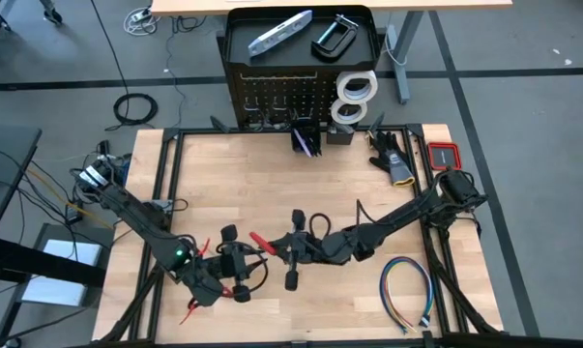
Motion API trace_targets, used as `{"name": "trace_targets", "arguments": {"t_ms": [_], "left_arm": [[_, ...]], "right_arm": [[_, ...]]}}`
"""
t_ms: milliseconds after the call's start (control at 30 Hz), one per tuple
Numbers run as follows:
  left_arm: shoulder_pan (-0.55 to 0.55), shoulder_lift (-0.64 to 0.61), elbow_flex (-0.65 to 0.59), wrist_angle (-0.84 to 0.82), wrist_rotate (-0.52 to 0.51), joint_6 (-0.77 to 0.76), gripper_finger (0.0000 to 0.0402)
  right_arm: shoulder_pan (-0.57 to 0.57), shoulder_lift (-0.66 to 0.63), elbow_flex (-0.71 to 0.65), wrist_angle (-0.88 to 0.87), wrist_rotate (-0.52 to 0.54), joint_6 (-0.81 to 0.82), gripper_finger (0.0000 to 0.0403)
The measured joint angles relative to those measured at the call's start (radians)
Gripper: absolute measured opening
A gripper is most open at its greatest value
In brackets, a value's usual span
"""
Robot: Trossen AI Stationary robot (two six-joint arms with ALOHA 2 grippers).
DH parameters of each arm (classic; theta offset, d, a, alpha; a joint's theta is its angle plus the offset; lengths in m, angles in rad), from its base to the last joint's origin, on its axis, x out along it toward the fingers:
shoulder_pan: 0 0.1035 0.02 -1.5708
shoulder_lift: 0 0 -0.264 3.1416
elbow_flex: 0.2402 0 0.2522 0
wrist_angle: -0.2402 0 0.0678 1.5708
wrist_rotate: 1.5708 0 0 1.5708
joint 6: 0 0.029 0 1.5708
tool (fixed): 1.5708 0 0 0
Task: Hang tools onto peg board
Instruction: Hang the red allen wrench on the peg board
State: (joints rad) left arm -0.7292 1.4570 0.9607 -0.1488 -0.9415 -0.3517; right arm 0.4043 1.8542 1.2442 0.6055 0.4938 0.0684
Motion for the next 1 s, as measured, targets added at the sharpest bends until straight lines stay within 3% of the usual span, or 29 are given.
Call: {"name": "trace_targets", "arguments": {"t_ms": [167,500,633,733,800,1000], "left_arm": [[0.000,0.000,0.000,-0.002,0.079,0.009,0.0095],[0.000,-0.015,0.000,-0.061,0.338,-0.002,0.0095],[0.000,-0.047,-0.001,-0.178,0.334,-0.083,0.0095],[0.000,-0.053,-0.001,-0.253,0.239,-0.148,0.0095],[0.001,-0.047,-0.013,-0.219,0.217,-0.144,0.0095],[0.004,-0.027,-0.096,0.118,0.292,0.058,0.0095]], "right_arm": [[-0.021,0.000,0.000,-0.043,-0.115,0.037,0.0004],[-0.020,0.000,0.000,-0.071,-0.139,0.036,0.0005],[-0.021,0.000,0.000,-0.097,-0.208,0.035,0.0005],[-0.023,0.000,0.000,-0.098,-0.261,0.034,0.0006],[-0.026,0.001,0.000,-0.098,-0.282,0.034,0.0006],[-0.029,0.001,0.000,-0.096,-0.291,0.033,0.0006]]}}
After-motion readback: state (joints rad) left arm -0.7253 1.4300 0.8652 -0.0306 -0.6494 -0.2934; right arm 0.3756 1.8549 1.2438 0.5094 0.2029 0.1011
